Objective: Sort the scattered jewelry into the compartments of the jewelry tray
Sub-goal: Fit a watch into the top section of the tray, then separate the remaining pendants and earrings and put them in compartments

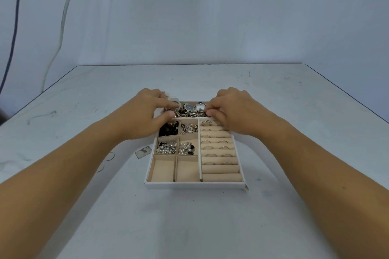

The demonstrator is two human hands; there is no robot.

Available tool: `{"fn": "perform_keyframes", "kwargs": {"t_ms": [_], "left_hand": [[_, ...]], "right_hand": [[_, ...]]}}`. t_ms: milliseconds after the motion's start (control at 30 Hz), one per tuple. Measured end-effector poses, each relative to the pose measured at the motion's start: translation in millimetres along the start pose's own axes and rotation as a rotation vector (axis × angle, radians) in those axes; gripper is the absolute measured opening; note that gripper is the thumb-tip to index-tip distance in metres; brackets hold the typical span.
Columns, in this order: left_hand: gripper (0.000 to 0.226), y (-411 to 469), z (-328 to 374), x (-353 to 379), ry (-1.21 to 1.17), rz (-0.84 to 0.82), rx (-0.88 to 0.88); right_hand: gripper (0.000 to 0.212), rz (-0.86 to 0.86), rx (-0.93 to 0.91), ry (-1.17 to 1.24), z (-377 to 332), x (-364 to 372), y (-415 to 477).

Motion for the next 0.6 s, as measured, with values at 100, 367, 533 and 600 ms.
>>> {"fn": "perform_keyframes", "kwargs": {"t_ms": [100,367,533,600], "left_hand": [[0.034,-1,-10,-14,0.052,0.035,-0.033],[0.029,-13,-45,-53,0.174,0.050,-0.128],[0.023,-35,-66,-70,0.234,0.004,-0.206],[0.022,-46,-74,-74,0.248,-0.030,-0.233]], "right_hand": [[0.021,0.038,-0.005,0.065,-6,-2,8],[0.020,0.030,-0.060,0.167,-33,7,35],[0.020,0.008,-0.107,0.206,-63,17,48],[0.020,-0.021,-0.126,0.213,-76,22,52]]}}
Point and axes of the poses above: each hand's wrist, its own y-axis towards the middle knuckle, its own x-axis out of the palm, z = x × y, the point moved 2 cm from there along y, towards the middle knuckle, and after that the axes turned 11 degrees about z, right-handed, at the moved point
